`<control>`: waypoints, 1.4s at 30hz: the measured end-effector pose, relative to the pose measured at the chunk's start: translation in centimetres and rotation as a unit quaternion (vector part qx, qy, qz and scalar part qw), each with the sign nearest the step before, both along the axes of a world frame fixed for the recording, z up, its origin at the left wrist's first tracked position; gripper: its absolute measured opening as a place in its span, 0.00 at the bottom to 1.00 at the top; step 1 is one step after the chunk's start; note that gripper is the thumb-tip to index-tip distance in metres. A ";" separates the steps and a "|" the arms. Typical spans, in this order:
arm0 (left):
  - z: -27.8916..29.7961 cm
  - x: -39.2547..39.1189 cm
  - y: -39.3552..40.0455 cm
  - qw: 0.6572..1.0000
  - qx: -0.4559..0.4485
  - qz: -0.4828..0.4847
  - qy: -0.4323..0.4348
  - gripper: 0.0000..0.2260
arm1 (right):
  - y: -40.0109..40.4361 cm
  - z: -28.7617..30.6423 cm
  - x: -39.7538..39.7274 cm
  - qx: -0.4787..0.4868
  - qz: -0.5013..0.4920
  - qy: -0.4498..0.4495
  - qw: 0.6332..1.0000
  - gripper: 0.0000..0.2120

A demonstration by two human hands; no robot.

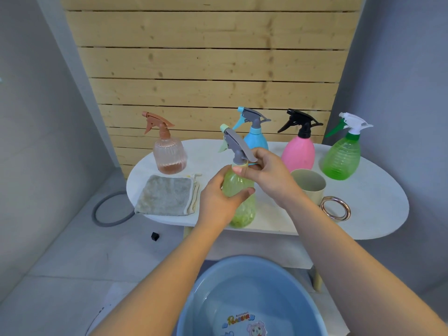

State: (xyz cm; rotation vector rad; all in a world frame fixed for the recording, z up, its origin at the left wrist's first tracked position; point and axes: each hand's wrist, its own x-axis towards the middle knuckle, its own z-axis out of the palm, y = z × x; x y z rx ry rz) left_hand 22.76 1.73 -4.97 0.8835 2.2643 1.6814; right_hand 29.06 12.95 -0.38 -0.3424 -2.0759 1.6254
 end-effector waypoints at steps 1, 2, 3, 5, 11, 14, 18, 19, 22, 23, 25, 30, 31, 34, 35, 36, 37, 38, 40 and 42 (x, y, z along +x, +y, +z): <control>0.1 -0.2 -0.1 1.000 -0.006 -0.009 -0.007 0.28 | 0.2 0.2 0.1 -0.013 0.042 -0.011 0.999 0.08; 0.2 -0.3 -0.1 1.000 -0.012 -0.017 -0.010 0.29 | 0.4 0.4 0.1 -0.016 0.075 -0.023 0.997 0.09; 0.3 -0.4 -0.1 1.000 -0.017 -0.021 -0.013 0.31 | 0.5 0.6 0.1 -0.010 0.090 -0.032 0.995 0.10; 0.3 -0.2 0.0 1.000 -0.022 -0.012 -0.005 0.31 | 0.5 0.7 -0.1 0.001 0.068 -0.031 0.997 0.10; 0.5 0.7 0.5 0.999 -0.021 0.035 0.025 0.25 | -0.6 0.1 -0.5 0.015 -0.037 0.005 0.999 0.09; 0.5 0.9 0.5 0.999 -0.007 0.040 0.017 0.25 | -0.7 0.2 -0.4 0.018 -0.044 0.010 0.999 0.09; 0.9 0.1 0.3 0.998 -0.040 -0.035 -0.017 0.27 | 0.1 -0.4 0.6 0.007 0.018 -0.023 1.000 0.15; 0.9 -0.1 0.1 0.995 -0.066 -0.066 -0.031 0.28 | 0.3 -0.8 0.8 0.019 0.020 -0.039 0.999 0.18; 0.3 -0.6 -0.2 0.993 -0.090 -0.065 -0.025 0.32 | 0.9 -2.2 1.7 -0.024 -0.023 -0.069 0.997 0.20; 0.2 -0.8 0.0 0.995 -0.081 -0.048 -0.017 0.31 | 1.1 -2.5 1.9 -0.046 -0.046 -0.081 0.995 0.19; 0.3 -1.0 0.5 0.997 -0.067 -0.015 -0.024 0.29 | 1.3 -3.5 1.9 -0.081 -0.081 -0.113 0.987 0.16; 2.2 -4.4 1.9 0.996 -0.031 0.083 0.021 0.30 | 1.1 -4.2 -1.2 -0.148 -0.044 -0.157 0.975 0.15; 2.5 -5.4 2.2 0.995 -0.024 0.095 0.032 0.30 | 1.1 -4.2 -2.0 -0.163 -0.036 -0.150 0.974 0.16; 3.3 -8.7 4.0 0.989 -0.040 0.127 0.065 0.34 | 1.9 -4.3 -5.6 -0.203 -0.014 -0.122 0.971 0.18; 3.3 -9.7 4.7 0.987 -0.048 0.136 0.068 0.35 | 2.3 -4.3 -6.7 -0.216 -0.010 -0.117 0.969 0.18; 3.3 -10.6 5.3 0.986 -0.052 0.143 0.065 0.36 | 2.6 -4.3 -7.8 -0.231 -0.009 -0.114 0.966 0.18; 3.1 -11.6 5.9 0.986 -0.055 0.146 0.058 0.37 | 3.0 -4.4 -8.8 -0.241 -0.011 -0.113 0.964 0.19; 2.8 -12.3 6.4 0.986 -0.057 0.150 0.055 0.37 | 3.2 -4.6 -9.7 -0.245 -0.013 -0.115 0.963 0.19; 2.0 -13.9 7.4 0.984 -0.064 0.155 0.061 0.37 | 3.8 -5.3 -11.3 -0.238 -0.023 -0.123 0.963 0.20; 1.3 -14.7 7.7 0.983 -0.065 0.162 0.065 0.37 | 3.8 -5.7 -12.2 -0.223 -0.033 -0.131 0.965 0.22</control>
